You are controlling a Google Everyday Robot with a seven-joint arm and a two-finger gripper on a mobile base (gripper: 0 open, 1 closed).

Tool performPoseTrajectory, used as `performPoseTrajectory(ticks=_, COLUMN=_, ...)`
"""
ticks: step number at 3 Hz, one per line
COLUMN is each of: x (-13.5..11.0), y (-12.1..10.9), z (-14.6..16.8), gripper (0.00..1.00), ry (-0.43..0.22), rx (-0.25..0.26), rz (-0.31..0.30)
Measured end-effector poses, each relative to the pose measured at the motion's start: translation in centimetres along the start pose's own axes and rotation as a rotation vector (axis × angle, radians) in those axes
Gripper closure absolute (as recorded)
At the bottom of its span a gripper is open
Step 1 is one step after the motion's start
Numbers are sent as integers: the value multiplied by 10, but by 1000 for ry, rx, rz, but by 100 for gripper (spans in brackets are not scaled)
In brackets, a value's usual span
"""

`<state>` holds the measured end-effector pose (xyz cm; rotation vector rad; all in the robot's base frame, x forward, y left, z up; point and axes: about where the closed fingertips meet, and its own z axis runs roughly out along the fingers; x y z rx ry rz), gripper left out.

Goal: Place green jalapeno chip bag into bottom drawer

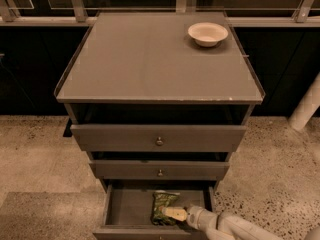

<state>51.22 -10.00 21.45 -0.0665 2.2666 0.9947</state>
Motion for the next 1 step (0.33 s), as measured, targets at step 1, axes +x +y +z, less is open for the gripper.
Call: performPoseTrajectory(ticks=1, x=0, y=0, z=0, gripper=0, ry=0, rx=0, rz=0)
